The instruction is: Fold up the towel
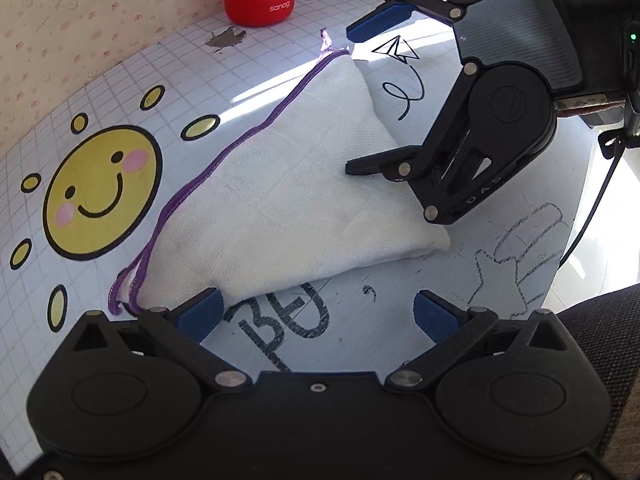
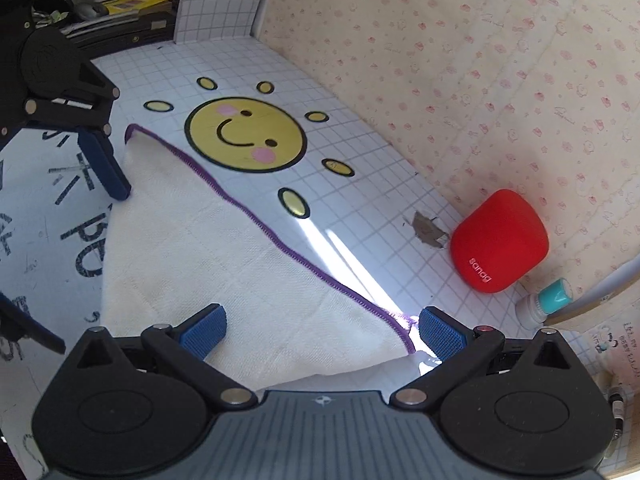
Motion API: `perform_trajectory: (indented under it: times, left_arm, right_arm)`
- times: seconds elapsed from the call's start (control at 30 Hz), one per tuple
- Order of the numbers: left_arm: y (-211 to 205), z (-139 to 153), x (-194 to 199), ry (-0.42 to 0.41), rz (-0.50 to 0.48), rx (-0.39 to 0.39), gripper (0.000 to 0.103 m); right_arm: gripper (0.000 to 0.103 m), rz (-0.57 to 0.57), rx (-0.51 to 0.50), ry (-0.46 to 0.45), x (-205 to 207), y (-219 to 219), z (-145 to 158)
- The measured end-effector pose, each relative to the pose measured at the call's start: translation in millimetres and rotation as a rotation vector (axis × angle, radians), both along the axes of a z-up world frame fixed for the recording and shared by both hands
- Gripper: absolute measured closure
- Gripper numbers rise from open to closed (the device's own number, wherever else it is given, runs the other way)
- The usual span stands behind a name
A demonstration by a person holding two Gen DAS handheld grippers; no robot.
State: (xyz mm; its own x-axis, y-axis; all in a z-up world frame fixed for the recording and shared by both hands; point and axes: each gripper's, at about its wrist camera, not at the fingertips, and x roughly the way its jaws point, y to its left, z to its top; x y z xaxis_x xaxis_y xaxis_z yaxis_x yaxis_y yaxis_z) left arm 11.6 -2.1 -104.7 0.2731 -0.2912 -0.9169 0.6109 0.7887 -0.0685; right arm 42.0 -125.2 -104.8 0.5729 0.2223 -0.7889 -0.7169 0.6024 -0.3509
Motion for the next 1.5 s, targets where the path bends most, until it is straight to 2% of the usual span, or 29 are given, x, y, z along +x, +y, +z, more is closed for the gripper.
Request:
perform_trajectory:
  times: [0.1,0.2,0.33,0.53,0.63,1.03,1.2,1.3,1.5]
  left_arm:
    - [6,8,-1,-0.019,0.021,-0.025,0.002]
    - [11,19,2,-0.060,0.044,-0.041,0.002]
    - [19,23,15,-0.067,0.092,-0.069,0.001]
    - [28,5,35,-0.050,0.139,0.001,0.001]
    - [37,2,41,-0.029,0.179,-0.022,0.001]
    - [34,-4,49,-0.047,0.176,0.000,0.001]
    - [36,-5,59,-0.068,0.198,0.018,0.001]
    - [36,-4,66,-0.095,0.211,0.034,0.001]
    - [43,12,63,-0.126,0.218,0.014,0.001]
  right_arm:
    - [0.001,-0.027,0.021,0.024,3,-4,3]
    - [0.001,-0.007,0.034,0.013,0,-4,8]
    - [0.001,0.037,0.036,0.019,-4,-1,9]
    - [0.000,0.041,0.027,0.043,-4,3,0]
    - [0.000,0.016,0.055,0.076,1,-1,-1]
    - [0.000,-0.055,0.146,0.146,12,-12,-5]
    - [0.000,-0.091,0.153,0.138,21,-6,-5]
    - [0.000,-0.154,0.177,0.164,30,-4,-5]
    - [0.000,-0.138,0.151,0.070,17,-4,9]
